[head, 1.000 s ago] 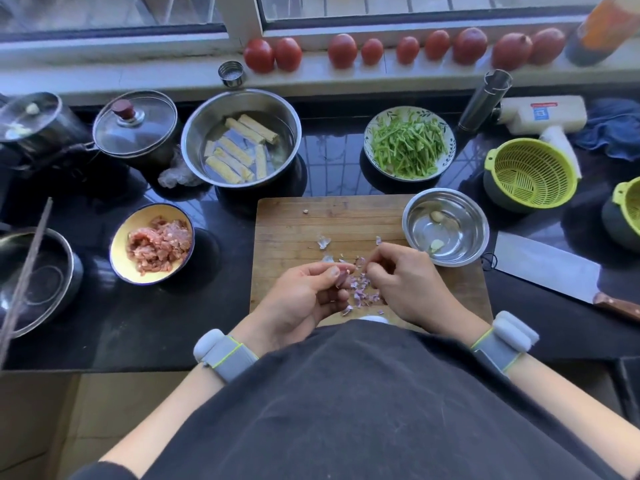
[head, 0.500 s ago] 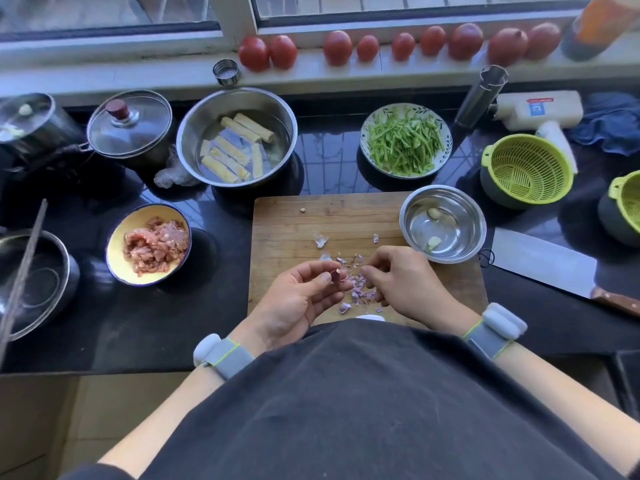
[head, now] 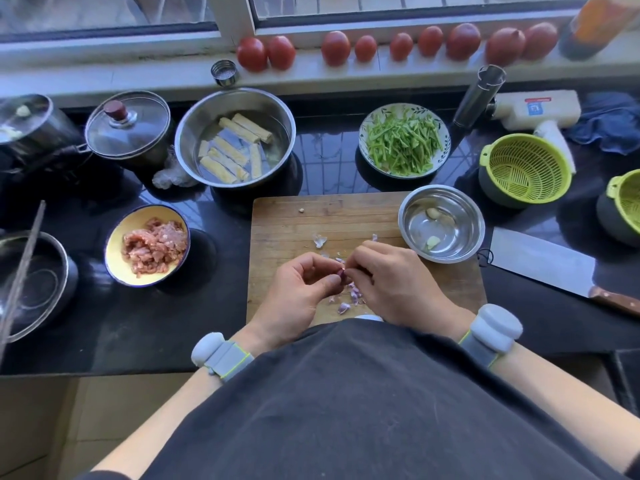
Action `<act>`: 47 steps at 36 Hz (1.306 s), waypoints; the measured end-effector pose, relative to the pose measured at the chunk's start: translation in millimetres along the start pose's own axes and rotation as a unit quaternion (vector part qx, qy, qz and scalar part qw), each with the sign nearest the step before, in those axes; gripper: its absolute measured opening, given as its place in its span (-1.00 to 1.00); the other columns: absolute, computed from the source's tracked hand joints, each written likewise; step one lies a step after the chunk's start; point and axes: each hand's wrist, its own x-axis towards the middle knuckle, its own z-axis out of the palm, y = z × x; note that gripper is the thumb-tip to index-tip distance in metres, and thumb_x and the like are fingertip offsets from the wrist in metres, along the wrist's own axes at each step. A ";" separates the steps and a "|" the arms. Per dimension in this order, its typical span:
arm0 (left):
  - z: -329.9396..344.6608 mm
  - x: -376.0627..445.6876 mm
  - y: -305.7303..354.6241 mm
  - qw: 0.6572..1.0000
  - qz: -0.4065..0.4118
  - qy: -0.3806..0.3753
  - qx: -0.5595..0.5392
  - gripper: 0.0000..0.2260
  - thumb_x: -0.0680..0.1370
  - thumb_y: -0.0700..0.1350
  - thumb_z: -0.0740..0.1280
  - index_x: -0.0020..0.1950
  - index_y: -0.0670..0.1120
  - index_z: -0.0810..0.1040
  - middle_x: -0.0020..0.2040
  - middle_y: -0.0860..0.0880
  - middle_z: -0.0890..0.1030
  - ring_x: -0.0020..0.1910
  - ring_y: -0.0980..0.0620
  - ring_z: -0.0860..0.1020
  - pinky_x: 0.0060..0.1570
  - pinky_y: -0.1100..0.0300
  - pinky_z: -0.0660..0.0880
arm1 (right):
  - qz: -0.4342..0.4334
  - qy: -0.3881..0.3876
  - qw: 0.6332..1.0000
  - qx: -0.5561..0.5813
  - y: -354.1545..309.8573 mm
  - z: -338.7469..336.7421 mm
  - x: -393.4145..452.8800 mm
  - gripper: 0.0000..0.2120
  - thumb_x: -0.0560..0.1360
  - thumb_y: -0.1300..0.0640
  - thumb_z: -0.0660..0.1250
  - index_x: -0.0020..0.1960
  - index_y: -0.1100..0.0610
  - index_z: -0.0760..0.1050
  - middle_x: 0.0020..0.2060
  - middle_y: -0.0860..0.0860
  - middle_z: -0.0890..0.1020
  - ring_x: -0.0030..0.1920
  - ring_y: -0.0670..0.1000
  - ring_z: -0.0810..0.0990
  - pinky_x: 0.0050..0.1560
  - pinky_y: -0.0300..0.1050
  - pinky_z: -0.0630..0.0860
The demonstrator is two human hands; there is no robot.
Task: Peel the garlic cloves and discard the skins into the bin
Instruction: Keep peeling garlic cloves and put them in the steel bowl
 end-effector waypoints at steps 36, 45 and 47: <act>-2.1 -0.1 3.1 0.936 0.280 0.013 0.213 -0.90 0.50 -0.42 0.42 -0.11 -0.25 0.67 0.04 -0.07 0.70 0.06 -0.01 0.68 0.07 0.05 0.61 | 0.360 -0.136 0.782 0.490 -18.2 -26.7 11.3 -0.89 0.57 0.30 0.39 -0.05 0.38 0.59 -0.30 0.19 0.63 -0.38 0.05 0.61 -0.38 -0.16 0.59; -4.1 1.7 8.3 0.863 0.377 0.008 0.337 -0.86 0.46 -0.46 0.44 -0.12 -0.24 0.67 0.01 -0.05 0.70 0.03 0.07 0.66 0.02 0.13 0.60 | 0.342 -0.122 0.848 0.386 -15.9 -21.3 11.3 -0.87 0.50 0.29 0.37 -0.22 0.21 0.58 -0.38 0.13 0.60 -0.40 0.03 0.57 -0.39 -0.16 0.54; -3.9 1.8 8.3 0.861 0.379 0.004 0.340 -0.86 0.46 -0.46 0.44 -0.11 -0.24 0.67 0.02 -0.05 0.70 0.03 0.06 0.67 0.02 0.12 0.61 | 0.347 -0.118 0.846 0.388 -15.4 -18.8 10.5 -0.87 0.48 0.30 0.36 -0.23 0.18 0.57 -0.39 0.10 0.58 -0.40 0.02 0.55 -0.38 -0.15 0.53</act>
